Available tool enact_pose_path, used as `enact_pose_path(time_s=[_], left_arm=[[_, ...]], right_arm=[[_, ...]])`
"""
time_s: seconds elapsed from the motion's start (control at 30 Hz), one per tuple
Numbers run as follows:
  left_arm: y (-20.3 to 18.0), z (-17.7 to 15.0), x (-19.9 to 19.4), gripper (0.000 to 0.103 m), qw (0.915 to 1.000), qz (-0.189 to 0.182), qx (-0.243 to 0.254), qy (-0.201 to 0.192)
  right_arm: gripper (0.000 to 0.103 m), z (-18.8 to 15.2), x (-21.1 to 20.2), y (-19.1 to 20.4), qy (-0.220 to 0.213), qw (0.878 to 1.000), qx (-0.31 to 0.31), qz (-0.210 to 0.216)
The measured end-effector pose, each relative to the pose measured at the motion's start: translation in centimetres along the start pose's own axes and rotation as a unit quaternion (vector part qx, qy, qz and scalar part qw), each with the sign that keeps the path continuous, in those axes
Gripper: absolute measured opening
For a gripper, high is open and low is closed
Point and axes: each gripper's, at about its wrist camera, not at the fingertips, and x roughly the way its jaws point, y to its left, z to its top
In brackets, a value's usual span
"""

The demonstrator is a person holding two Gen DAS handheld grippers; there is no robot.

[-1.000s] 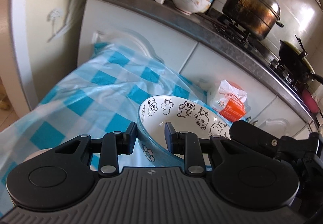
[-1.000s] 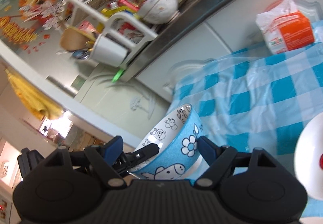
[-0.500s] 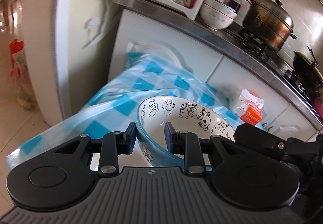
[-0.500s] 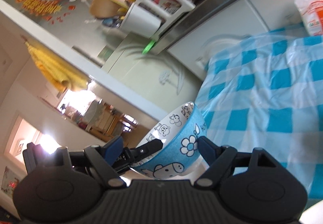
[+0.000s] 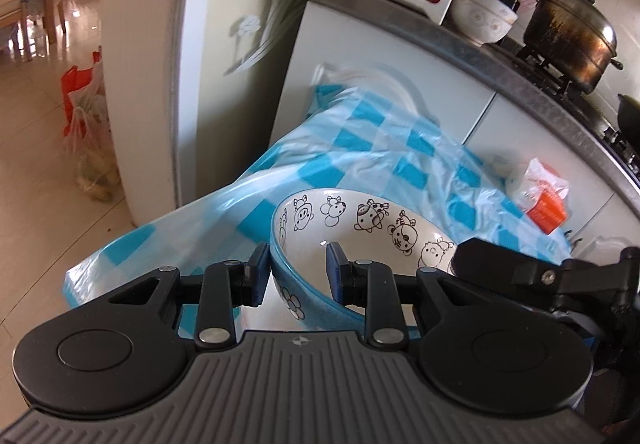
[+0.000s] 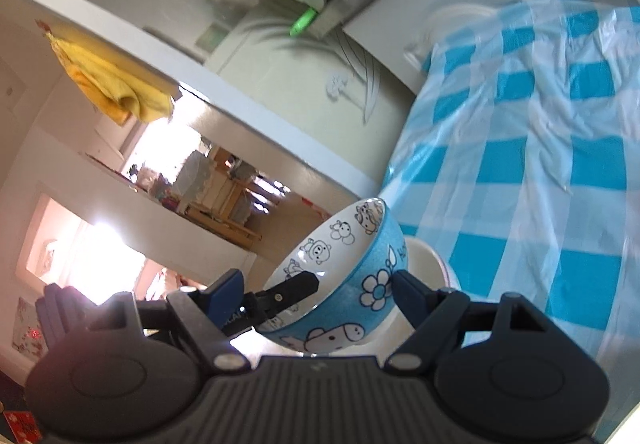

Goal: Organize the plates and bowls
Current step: 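Lower the cartoon-print bowl into the pink-flower bowl and open the left gripper, then move the left gripper to the red-exterior bowl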

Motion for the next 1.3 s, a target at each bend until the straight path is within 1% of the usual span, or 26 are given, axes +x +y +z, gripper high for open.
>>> enact_pose_path(time_s=[0.17, 0.4, 0.63, 0.77, 0.87, 0.93, 0.97, 1.0, 1.03, 1.13, 1.17, 1.23, 1.3], left_arm=[[0.9, -1.0, 0.5, 0.027, 1.0, 0.008, 0.004, 0.001], [1.3, -1.8, 1.2, 0.026, 0.9998, 0.015, -0.001, 0.014], [1.1, -1.9, 1.4, 0.025, 0.9997, 0.019, 0.016, 0.001], [1.2, -1.8, 1.5, 0.027, 0.9997, 0.016, 0.018, 0.003], [1.4, -1.6, 1.6, 0.031, 0.9997, 0.017, 0.017, 0.009], [1.4, -1.5, 1.6, 0.039, 0.9996, 0.02, 0.015, 0.014], [1.5, -1.4, 1.5, 0.047, 0.9996, 0.022, 0.015, 0.014], [1.5, -1.3, 1.4, 0.052, 0.9995, 0.023, 0.017, 0.013], [1.5, -1.2, 1.2, 0.053, 0.9994, 0.025, 0.02, 0.011], [1.1, -0.7, 0.7, 0.061, 0.999, 0.032, 0.029, 0.009], [0.9, -0.5, 0.7, 0.062, 0.9988, 0.035, 0.034, 0.009], [0.3, 0.0, 0.5, 0.062, 0.9982, 0.037, 0.047, 0.005], [-0.5, 0.4, 0.4, 0.064, 0.9976, 0.034, 0.06, 0.006]], right_arm=[[0.081, -1.1, 0.8, -0.4, 0.013, 1.0, -0.007, -0.007], [0.081, -1.8, 1.4, -0.7, 0.022, 0.999, -0.02, -0.024], [0.081, -2.1, 1.7, -0.9, 0.023, 0.998, -0.044, -0.042], [0.082, -2.2, 1.8, -1.3, 0.024, 0.998, -0.041, -0.038], [0.085, -2.3, 1.7, -1.5, 0.026, 0.998, -0.034, -0.036], [0.086, -2.2, 1.5, -1.5, 0.021, 0.999, -0.029, -0.029], [0.087, -2.1, 1.3, -1.5, 0.019, 0.999, -0.029, -0.029], [0.089, -2.1, 1.2, -1.3, 0.016, 0.999, -0.03, -0.031], [0.091, -2.0, 1.0, -1.2, 0.013, 0.999, -0.033, -0.033], [0.093, -1.6, 0.2, -1.0, 0.001, 0.998, -0.037, -0.042], [0.094, -1.5, -0.1, -0.9, -0.005, 0.998, -0.038, -0.044], [0.098, -1.1, -0.8, -0.8, -0.017, 0.998, -0.04, -0.052], [0.099, -0.9, -1.5, -0.7, -0.029, 0.997, -0.042, -0.058]])
